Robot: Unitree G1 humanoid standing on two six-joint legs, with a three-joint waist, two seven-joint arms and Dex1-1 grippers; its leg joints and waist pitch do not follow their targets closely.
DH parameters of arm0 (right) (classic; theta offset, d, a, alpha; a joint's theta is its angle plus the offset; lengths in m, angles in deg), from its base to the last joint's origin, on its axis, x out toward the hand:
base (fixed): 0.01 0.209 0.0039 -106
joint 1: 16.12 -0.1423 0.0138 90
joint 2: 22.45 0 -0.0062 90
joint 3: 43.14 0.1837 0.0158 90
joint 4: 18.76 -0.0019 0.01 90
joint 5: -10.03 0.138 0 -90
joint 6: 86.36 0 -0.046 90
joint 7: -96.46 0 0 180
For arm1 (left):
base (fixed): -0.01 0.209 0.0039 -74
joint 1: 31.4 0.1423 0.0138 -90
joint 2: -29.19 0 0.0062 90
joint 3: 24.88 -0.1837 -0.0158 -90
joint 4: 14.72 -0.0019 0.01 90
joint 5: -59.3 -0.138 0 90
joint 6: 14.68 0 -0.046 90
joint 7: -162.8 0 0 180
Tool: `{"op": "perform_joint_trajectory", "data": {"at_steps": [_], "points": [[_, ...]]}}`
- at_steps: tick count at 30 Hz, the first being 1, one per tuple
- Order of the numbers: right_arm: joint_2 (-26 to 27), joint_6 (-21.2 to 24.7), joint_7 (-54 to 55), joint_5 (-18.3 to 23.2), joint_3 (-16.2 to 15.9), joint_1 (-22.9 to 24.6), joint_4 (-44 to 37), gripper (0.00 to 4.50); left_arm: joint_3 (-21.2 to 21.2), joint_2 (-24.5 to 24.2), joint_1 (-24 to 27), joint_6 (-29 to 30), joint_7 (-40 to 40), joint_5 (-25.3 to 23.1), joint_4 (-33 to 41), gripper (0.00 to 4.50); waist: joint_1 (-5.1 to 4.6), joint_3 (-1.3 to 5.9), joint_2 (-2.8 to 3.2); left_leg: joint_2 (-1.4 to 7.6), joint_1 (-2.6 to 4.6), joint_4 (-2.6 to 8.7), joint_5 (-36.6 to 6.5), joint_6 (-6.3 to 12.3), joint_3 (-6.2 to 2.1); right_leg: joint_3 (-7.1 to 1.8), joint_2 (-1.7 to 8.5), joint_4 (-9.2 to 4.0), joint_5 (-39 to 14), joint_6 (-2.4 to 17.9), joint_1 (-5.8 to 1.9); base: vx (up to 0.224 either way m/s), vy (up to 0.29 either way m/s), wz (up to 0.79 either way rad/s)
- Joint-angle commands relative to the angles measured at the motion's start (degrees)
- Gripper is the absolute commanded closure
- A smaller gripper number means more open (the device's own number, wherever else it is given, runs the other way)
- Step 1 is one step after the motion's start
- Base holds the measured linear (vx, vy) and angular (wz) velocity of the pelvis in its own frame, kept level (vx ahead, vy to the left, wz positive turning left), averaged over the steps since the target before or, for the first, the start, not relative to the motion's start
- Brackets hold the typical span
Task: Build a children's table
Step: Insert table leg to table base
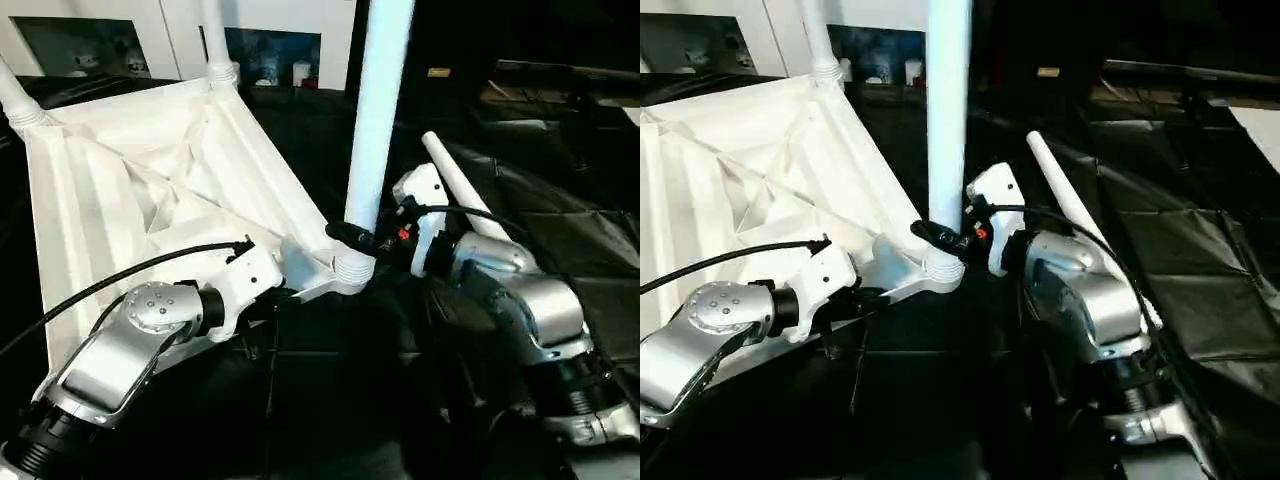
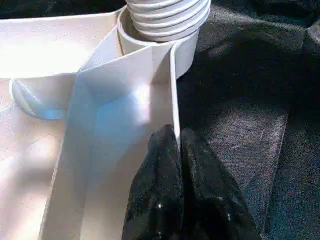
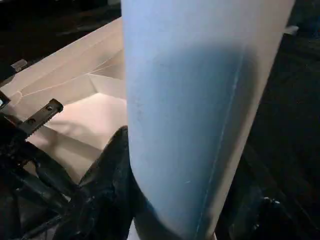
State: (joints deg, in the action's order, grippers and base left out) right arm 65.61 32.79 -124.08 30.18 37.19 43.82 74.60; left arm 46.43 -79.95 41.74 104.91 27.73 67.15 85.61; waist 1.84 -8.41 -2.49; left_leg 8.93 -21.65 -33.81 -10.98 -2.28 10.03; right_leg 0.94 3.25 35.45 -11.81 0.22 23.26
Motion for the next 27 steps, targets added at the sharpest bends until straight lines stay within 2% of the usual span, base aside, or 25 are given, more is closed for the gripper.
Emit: {"op": "perform_joint_trajectory", "data": {"at_steps": [1,6,11,15,17,19,20,22,25,26,27], "points": [[-0.3,0.8,-0.3,-2.1,-1.7,0.7,3.5,2.68,-0.8,-1.1,0.0,-0.1,0.4,-1.9,-1.2,4.50,0.05,3.88,0.36,3.76,1.12,4.13,-4.1,1.99,-0.98,-2.63,4.57,-3.41,-4.3,15.0,-2.45,0.000,0.000,0.00],[1.2,-1.3,0.9,-1.8,0.1,-0.2,6.9,2.68,-1.1,-1.2,-0.3,-0.8,1.0,-2.2,-1.4,4.50,0.04,4.00,0.26,3.75,1.14,4.09,-4.5,1.60,-0.92,-2.68,4.54,-3.41,-4.3,15.3,-2.41,0.000,0.000,0.00],[1.8,-0.5,0.5,-0.2,1.7,0.8,8.0,2.68,-1.2,-1.1,-0.4,-1.1,1.3,-2.2,-1.6,4.50,0.14,4.14,0.20,3.73,1.06,4.03,-3.9,2.01,-0.93,-2.64,4.49,-3.22,-2.9,15.6,-2.59,0.000,0.000,0.00],[1.9,-1.0,0.3,0.1,1.8,3.3,7.9,2.68,-1.2,-1.0,-0.4,-1.1,1.5,-2.4,-1.6,4.50,0.31,4.15,0.31,3.80,1.19,4.07,-4.3,1.80,-0.91,-2.65,4.47,-3.30,-3.2,15.5,-2.51,0.000,0.000,0.00],[2.8,-1.7,1.2,1.0,3.3,5.1,7.6,2.68,-1.0,-1.0,-0.3,-1.2,1.7,-2.5,-1.6,4.50,0.42,4.15,0.49,3.82,1.25,4.13,-4.7,1.59,-0.94,-2.63,4.44,-3.29,-3.3,15.5,-2.42,0.000,0.000,0.00],[3.3,-2.4,1.8,1.3,4.2,5.8,7.7,2.68,-0.9,-1.0,-0.4,-1.3,1.7,-2.5,-1.8,4.50,0.48,4.04,0.33,3.87,1.27,4.32,-6.6,1.00,-0.98,-2.65,4.52,-3.59,-5.4,15.3,-2.39,0.000,0.000,0.00],[3.8,-3.1,2.3,1.5,4.9,6.4,7.8,2.68,-0.9,-1.0,-0.4,-1.4,1.8,-2.5,-1.9,4.50,0.53,4.03,0.60,3.89,1.30,4.37,-7.1,0.73,-1.06,-2.63,4.56,-3.60,-6.1,15.1,-2.37,0.000,0.000,0.00],[4.3,-3.9,3.0,1.8,5.7,7.0,7.9,2.68,-0.9,-1.0,-0.5,-1.5,1.8,-2.5,-2.0,4.50,0.48,4.01,0.53,3.88,1.42,4.50,-8.6,-0.11,-1.07,-2.69,4.54,-3.84,-8.2,14.7,-2.27,0.000,0.000,0.00],[6.2,-7.0,5.4,2.4,8.5,9.5,8.2,2.68,-0.9,-0.7,-0.7,-1.7,1.7,-2.6,-2.3,4.50,0.52,4.02,0.48,3.90,1.42,4.60,-9.4,-0.52,-1.11,-2.76,4.63,-3.99,-9.1,14.2,-2.26,0.000,0.000,0.00],[6.2,-7.0,5.4,2.4,8.5,9.5,8.2,2.68,-0.9,-0.7,-0.7,-1.7,1.7,-2.6,-2.3,4.50,0.50,3.99,0.50,3.92,1.42,4.62,-9.5,-0.53,-1.12,-2.77,4.62,-3.99,-9.1,14.2,-2.17,0.000,0.000,0.00],[6.8,-8.5,6.3,2.5,9.2,10.6,8.6,2.68,-0.7,-0.5,-1.1,-1.9,1.8,-2.7,-2.7,4.50,0.55,3.99,1.09,3.89,1.38,4.72,-10.1,-0.82,-1.26,-2.73,4.60,-3.98,-9.7,14.1,-2.17,0.000,0.000,0.00]]}}
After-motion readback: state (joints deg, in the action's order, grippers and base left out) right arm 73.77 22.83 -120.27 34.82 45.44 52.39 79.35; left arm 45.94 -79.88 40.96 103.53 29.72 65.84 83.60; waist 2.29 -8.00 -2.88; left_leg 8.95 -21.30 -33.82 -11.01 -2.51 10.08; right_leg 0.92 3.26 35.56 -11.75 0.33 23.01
